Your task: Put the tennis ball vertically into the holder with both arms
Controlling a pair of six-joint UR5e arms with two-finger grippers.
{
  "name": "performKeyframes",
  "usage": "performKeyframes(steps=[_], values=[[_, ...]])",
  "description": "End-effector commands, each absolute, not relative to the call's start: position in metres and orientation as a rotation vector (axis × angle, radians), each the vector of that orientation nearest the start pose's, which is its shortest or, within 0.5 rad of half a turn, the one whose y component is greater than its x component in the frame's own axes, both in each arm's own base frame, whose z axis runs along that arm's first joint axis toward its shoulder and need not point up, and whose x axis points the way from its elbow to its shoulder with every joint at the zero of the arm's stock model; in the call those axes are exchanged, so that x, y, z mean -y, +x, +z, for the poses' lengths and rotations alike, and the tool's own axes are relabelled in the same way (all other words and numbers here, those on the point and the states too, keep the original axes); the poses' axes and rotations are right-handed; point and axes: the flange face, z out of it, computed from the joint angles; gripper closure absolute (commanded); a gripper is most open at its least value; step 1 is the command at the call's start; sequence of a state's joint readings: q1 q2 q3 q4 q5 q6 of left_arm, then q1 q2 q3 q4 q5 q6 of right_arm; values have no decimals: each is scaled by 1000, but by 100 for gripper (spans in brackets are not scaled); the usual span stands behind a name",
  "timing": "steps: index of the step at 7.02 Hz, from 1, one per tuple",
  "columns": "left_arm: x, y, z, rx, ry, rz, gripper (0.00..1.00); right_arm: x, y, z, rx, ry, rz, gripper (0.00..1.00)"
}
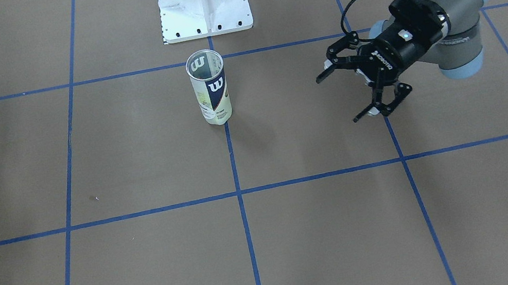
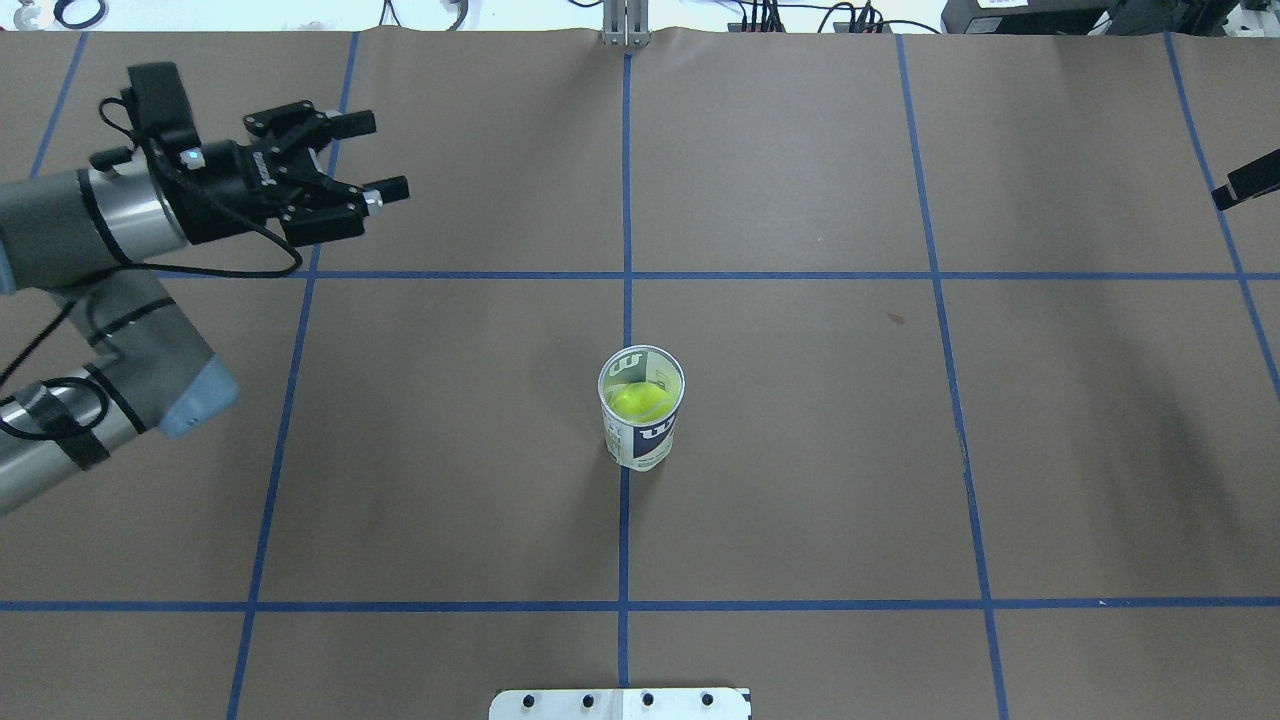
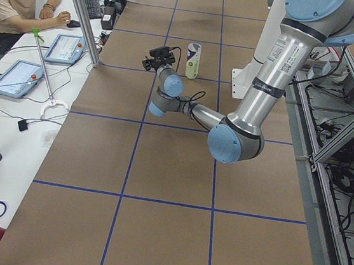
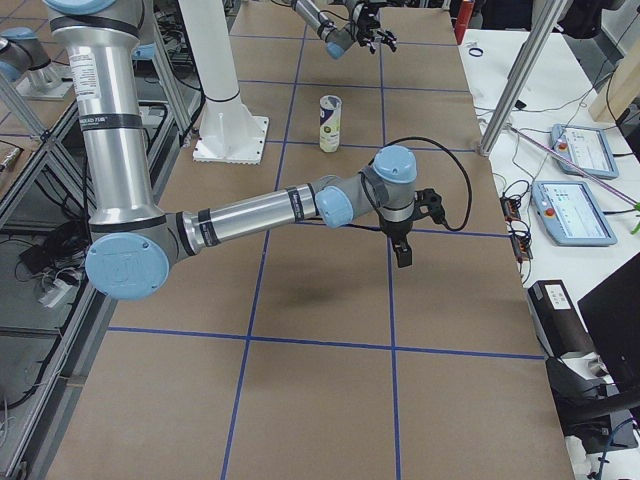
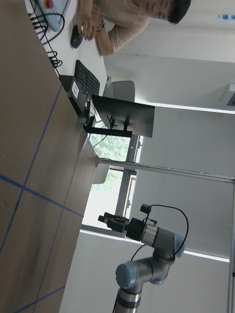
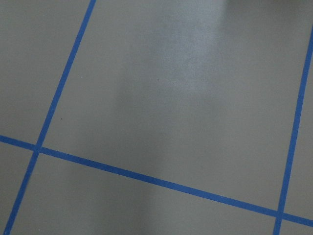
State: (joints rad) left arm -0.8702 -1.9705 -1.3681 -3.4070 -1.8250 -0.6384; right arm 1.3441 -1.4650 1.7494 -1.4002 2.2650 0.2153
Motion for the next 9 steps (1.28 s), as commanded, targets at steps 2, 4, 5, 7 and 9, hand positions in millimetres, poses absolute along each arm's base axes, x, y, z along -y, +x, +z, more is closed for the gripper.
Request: performKeyframes(steps=[2,4,5,7,9], values=[[598,176,404,-1030,1332,91,0,544,-45,507,756,274,-154,1],[620,132,460,-884,1198,1,0,534,-19,526,740,272,-143,1],[625,133,487,-875,1149,-60,0,533,-18,527,739,272,-142,1],[629,123,526,-975,1141,-420,0,532,-18,529,739,270,-143,1],[621,110,570,-714,1220,-290,0,532,-18,529,737,271,-145,1]])
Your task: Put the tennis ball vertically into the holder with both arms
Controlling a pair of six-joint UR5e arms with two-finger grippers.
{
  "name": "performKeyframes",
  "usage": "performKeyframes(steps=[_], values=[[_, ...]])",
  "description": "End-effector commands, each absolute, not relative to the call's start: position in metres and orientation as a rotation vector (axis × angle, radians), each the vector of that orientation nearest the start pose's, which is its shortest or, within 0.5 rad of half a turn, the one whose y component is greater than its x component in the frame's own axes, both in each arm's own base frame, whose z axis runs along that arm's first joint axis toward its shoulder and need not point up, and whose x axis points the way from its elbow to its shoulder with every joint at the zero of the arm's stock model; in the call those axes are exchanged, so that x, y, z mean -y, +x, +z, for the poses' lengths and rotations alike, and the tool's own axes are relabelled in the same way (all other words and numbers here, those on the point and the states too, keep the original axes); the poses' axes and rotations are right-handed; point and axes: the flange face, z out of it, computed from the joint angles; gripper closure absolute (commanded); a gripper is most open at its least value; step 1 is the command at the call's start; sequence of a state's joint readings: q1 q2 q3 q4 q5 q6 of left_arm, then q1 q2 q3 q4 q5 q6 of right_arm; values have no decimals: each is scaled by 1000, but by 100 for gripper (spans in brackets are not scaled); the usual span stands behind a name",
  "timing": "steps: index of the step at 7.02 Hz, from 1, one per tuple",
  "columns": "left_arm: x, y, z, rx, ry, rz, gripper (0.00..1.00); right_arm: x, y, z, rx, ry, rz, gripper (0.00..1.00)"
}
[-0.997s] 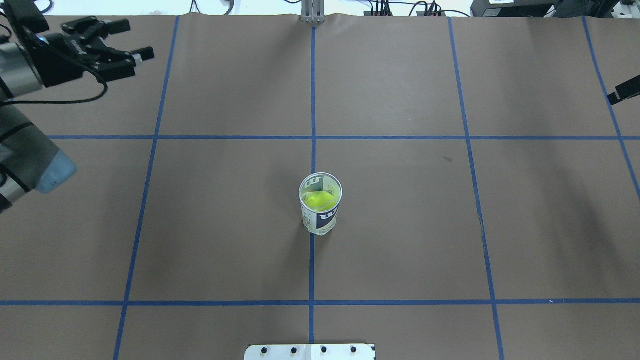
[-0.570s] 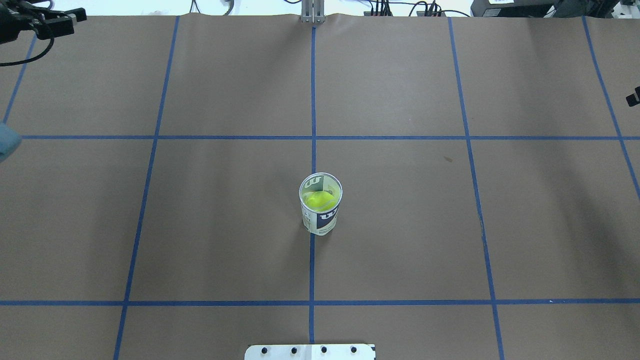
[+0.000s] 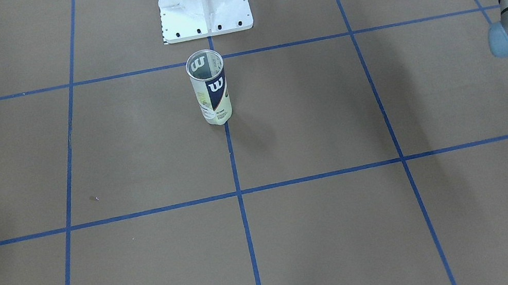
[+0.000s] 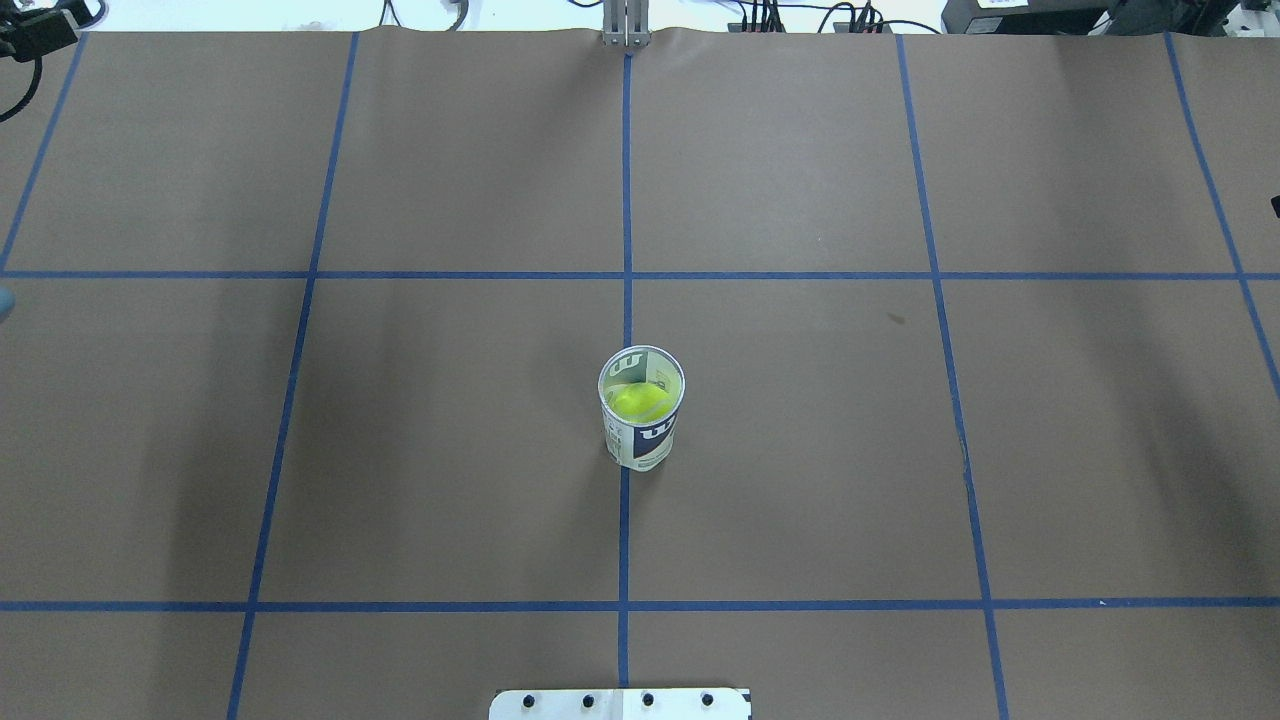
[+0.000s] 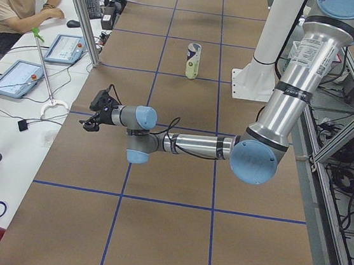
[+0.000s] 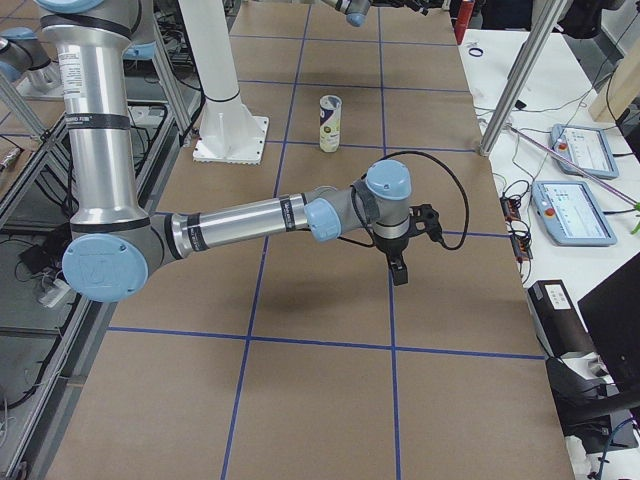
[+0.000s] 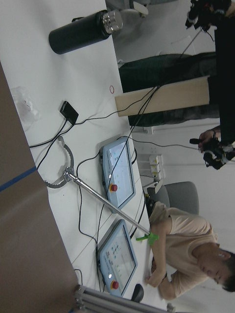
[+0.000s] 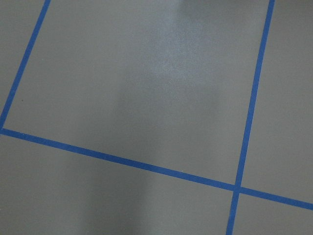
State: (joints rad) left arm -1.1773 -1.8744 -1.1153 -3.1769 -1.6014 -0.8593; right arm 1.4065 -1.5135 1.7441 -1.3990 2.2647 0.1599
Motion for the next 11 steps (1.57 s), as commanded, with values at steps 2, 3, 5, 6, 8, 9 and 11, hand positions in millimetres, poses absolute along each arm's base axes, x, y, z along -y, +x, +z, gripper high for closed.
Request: performKeyframes(steps=[2,3,5,6,8,9,11], values=[[613,82,595,-642,1195,-299,0,531,-17,530,737,269,-143,1],[613,58,612,-649,1077,-274,0,531,-18,531,737,265,-144,1],[615,0,633,-703,853,-207,0,518,-15,549,734,232,-130,1],[617,-20,631,-756,748,-209,0,509,-13,563,725,210,-120,1],[611,-75,618,-926,571,-175,0,500,-9,573,721,192,-112,1],[609,-111,616,-917,588,-83,0,499,-9,575,720,189,-109,1],[622,-129,609,-918,434,-107,0,496,-9,587,717,167,-104,1]])
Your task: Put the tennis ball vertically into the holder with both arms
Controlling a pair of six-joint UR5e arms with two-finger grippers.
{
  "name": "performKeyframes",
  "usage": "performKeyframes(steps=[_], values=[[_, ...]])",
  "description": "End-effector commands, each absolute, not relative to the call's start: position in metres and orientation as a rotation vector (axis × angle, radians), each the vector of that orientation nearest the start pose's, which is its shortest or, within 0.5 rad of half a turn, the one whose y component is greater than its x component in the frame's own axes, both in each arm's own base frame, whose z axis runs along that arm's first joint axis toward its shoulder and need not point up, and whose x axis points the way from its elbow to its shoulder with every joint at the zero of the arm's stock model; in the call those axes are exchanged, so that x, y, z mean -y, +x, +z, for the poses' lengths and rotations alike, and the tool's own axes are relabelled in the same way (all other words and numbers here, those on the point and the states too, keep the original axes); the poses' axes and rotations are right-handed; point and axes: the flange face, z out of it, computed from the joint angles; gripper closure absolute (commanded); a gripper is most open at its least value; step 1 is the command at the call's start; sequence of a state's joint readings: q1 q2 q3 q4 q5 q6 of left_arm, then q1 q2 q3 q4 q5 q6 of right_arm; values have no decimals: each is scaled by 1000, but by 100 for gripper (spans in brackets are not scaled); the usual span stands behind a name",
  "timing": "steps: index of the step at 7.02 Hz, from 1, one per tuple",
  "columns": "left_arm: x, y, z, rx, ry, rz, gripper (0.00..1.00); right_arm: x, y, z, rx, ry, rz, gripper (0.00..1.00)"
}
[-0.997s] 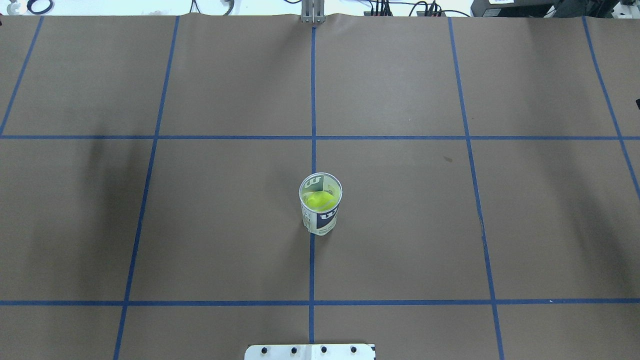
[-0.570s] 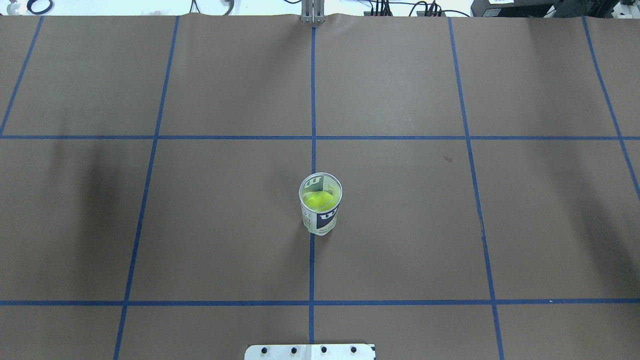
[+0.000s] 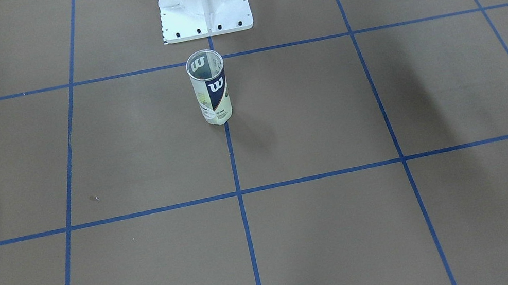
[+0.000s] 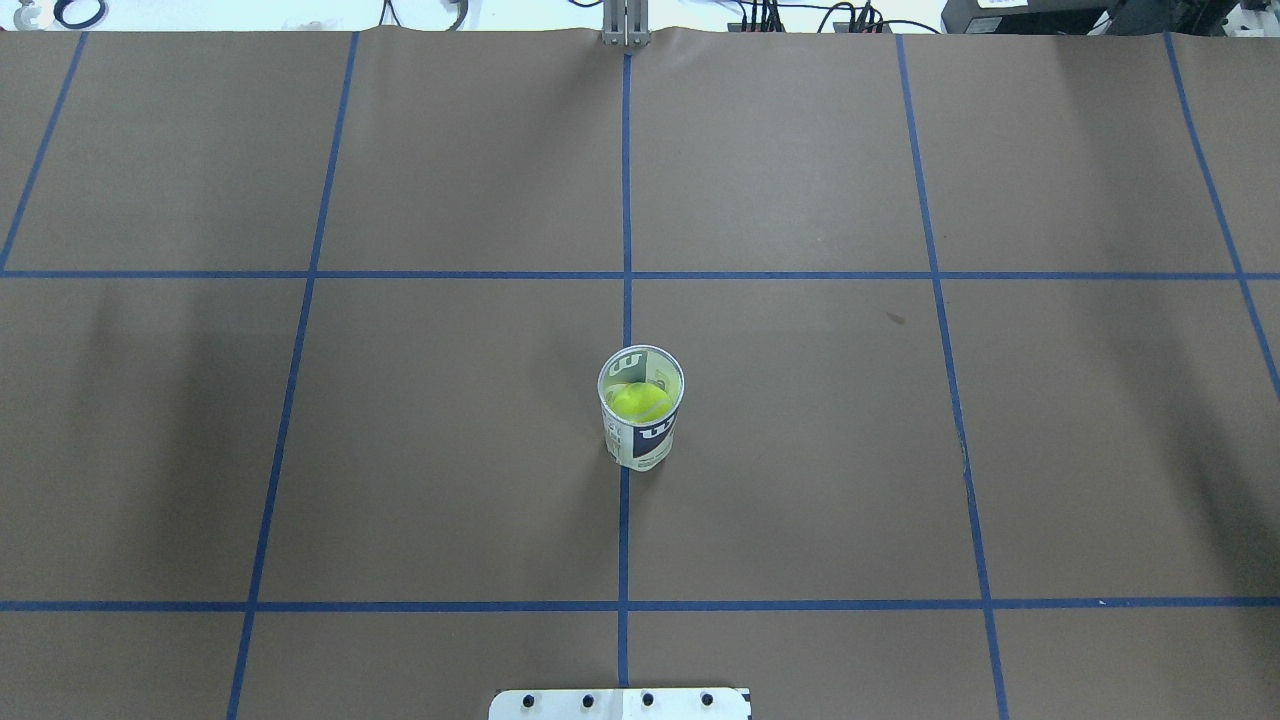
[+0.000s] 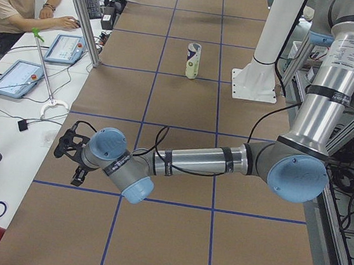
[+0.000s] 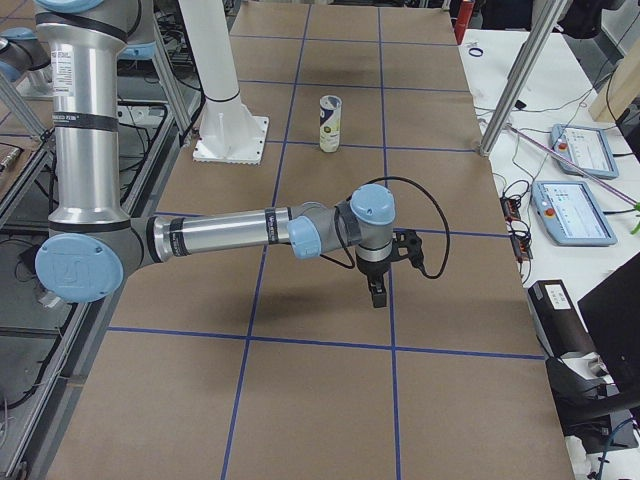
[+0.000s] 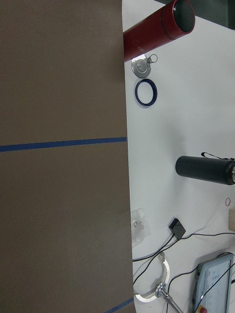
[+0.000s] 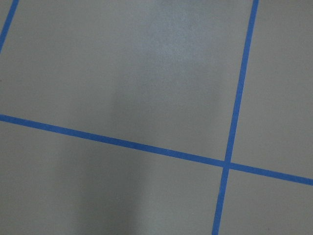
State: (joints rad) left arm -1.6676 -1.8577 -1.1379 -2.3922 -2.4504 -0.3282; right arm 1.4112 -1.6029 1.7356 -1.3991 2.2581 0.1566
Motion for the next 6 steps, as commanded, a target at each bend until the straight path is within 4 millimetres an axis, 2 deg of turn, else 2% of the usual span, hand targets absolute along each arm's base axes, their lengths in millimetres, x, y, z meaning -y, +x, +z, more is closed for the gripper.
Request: performKeyframes(steps=[1,2,4,6], values=[[623,-127,611,-922,363,-140,0,496,-9,588,719,165,-103,1],[624,-123,603,-926,355,-137,0,497,-9,587,719,168,-104,1],[625,-111,605,-922,332,-127,0,496,-9,588,718,163,-103,1],[629,-84,599,-914,325,-84,0,494,-9,595,717,152,-98,1]])
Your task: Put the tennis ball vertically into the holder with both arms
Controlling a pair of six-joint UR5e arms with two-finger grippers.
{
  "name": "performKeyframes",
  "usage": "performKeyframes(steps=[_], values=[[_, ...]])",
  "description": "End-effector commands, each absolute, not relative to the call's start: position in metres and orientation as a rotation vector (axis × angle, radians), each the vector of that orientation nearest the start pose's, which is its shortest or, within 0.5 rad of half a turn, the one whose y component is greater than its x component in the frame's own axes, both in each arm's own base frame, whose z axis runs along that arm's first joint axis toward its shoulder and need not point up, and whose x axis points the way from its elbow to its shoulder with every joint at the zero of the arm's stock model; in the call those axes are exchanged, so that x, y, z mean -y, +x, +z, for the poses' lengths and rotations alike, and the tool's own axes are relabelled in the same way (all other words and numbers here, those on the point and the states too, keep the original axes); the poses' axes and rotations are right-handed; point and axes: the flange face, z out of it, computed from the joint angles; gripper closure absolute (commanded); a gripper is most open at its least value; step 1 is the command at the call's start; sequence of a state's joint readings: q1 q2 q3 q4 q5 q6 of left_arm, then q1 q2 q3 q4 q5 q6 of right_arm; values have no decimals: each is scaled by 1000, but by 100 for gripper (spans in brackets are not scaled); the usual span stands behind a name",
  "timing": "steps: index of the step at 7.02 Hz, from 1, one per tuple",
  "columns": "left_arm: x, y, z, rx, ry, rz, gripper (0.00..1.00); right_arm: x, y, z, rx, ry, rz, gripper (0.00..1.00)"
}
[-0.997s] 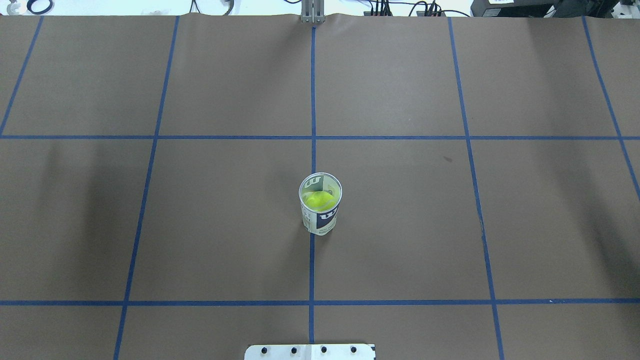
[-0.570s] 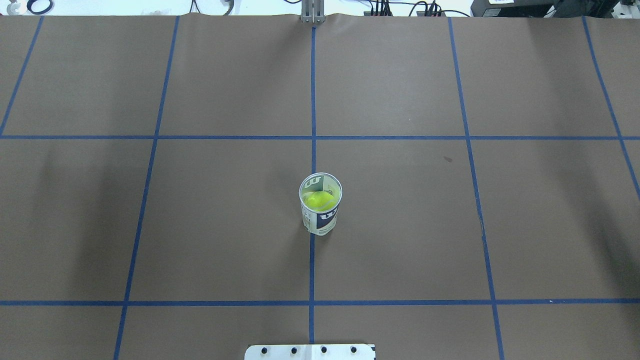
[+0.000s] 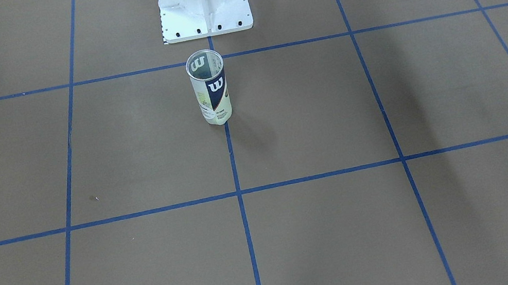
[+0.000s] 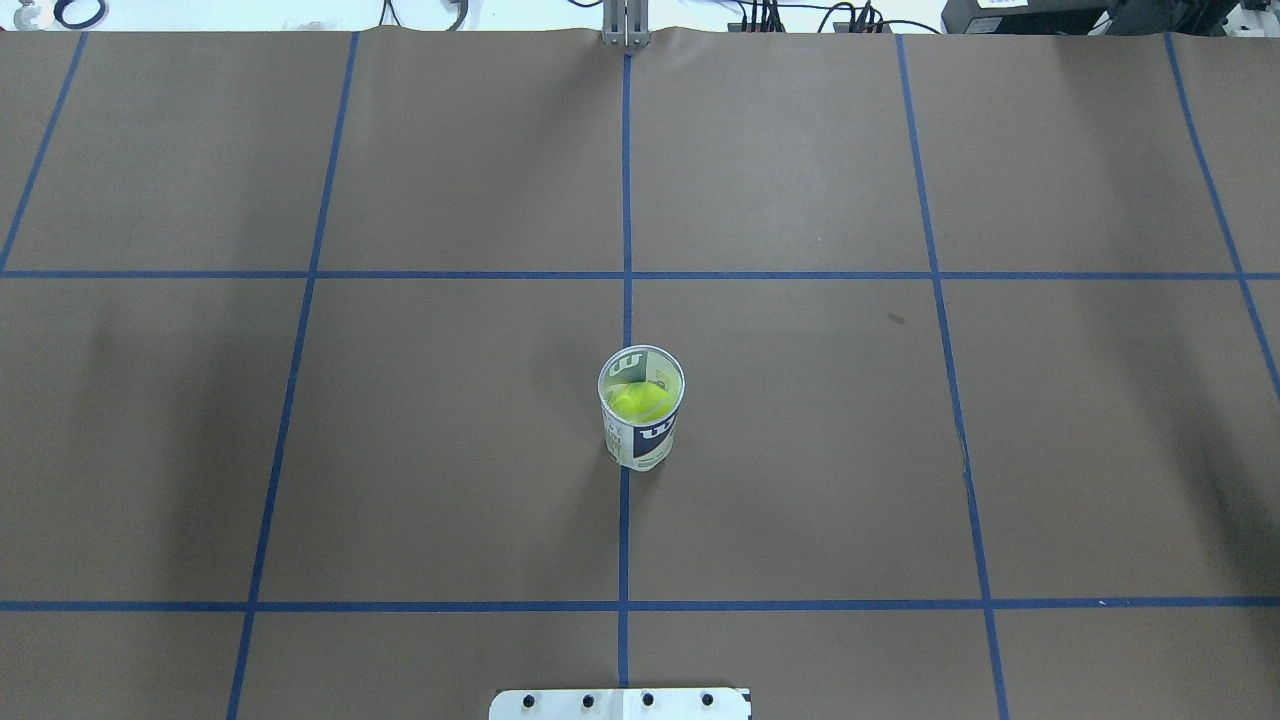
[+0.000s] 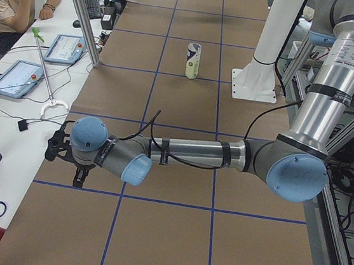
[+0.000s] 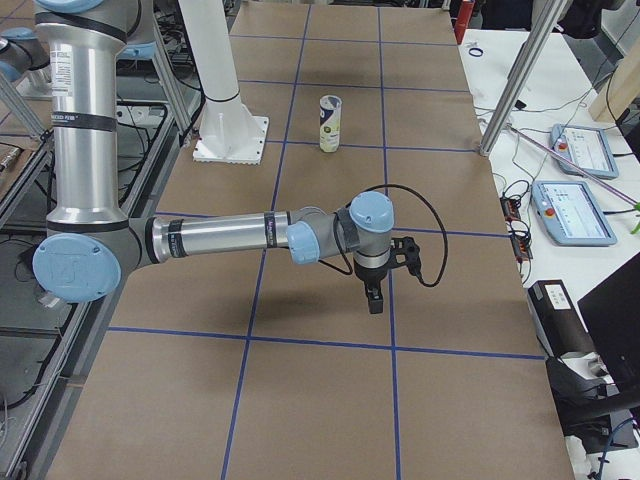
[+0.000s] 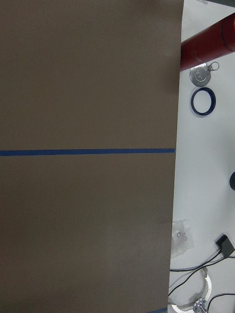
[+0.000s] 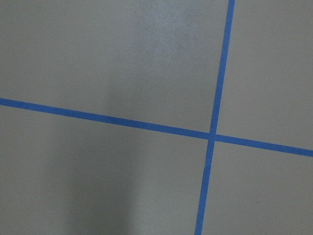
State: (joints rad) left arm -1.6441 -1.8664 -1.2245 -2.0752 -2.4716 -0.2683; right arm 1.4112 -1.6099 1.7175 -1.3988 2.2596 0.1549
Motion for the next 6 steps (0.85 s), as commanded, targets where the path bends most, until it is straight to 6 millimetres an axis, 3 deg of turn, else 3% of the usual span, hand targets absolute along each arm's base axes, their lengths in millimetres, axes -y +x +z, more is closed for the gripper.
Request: performKeyframes(steps=[1,3,5,6], values=[[629,-83,599,-913,325,-82,0,492,-8,597,719,144,-94,1],[628,-86,590,-874,362,-74,0,490,-8,599,721,141,-93,1],[618,-79,616,-821,327,-90,0,490,-8,599,721,141,-93,1],[611,-63,618,-814,328,-27,0,490,-8,599,721,143,-95,1]])
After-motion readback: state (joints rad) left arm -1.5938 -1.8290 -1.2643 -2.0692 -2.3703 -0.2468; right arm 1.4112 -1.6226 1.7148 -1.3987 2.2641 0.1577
